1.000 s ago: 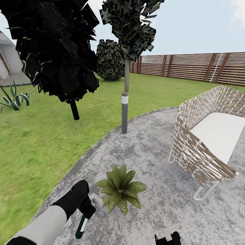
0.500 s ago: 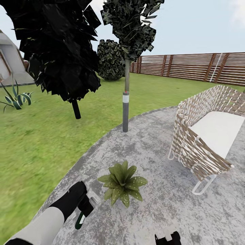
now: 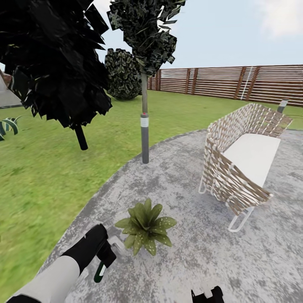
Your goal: Pick up the pesticide atomizer in the garden and spray insectifuge to fully cover both potted plants in the garden.
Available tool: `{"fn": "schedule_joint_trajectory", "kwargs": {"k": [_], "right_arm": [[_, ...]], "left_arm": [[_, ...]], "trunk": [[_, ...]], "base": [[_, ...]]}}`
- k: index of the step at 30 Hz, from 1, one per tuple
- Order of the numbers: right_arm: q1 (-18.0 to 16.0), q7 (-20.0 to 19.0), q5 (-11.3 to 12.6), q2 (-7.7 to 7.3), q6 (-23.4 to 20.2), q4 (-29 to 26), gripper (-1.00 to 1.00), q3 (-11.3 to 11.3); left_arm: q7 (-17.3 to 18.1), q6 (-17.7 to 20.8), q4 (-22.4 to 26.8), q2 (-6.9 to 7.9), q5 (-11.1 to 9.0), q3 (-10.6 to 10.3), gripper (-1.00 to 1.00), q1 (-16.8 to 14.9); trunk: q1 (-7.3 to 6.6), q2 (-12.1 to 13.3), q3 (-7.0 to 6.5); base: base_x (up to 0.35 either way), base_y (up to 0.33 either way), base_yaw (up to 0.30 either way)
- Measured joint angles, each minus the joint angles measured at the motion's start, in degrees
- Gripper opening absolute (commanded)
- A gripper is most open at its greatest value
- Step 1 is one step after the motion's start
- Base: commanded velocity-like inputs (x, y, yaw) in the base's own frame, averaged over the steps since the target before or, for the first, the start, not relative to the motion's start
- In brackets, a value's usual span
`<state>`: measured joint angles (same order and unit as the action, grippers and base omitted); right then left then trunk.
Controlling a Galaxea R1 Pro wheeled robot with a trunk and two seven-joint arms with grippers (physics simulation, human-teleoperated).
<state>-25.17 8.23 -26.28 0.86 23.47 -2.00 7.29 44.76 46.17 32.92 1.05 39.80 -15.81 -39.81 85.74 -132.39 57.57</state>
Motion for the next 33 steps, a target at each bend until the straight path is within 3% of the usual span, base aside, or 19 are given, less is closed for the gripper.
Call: {"fn": "schedule_joint_trajectory", "kwargs": {"k": [14,18,24,33], "right_arm": [[0.0,0.0,0.0,-0.08,0.0,0.0,1.0,0.0],[0.0,0.0,0.0,-0.01,0.0,0.0,1.0,0.0],[0.0,0.0,0.0,0.0,0.0,0.1,1.0,0.0],[0.0,0.0,0.0,0.0,0.0,0.0,1.0,0.0]], "left_arm": [[-0.2,-0.1,0.1,-0.52,0.0,-0.5,-1.0,0.0],[-0.2,-0.2,0.1,-0.14,0.1,-0.3,-1.0,0.0],[-0.2,-0.1,0.1,-0.06,0.0,-0.2,-1.0,0.0],[-0.2,-0.2,-0.3,0.05,0.0,-0.4,-1.0,0.0]], "trunk": [[0.01,0.0,0.0],[0.01,0.0,0.0],[0.01,0.0,0.0],[0.01,0.0,0.0]], "base": [[0.036,0.035,-0.001],[0.0,0.005,-0.213],[0.0,0.246,-0.239],[0.028,0.199,-0.014]]}}
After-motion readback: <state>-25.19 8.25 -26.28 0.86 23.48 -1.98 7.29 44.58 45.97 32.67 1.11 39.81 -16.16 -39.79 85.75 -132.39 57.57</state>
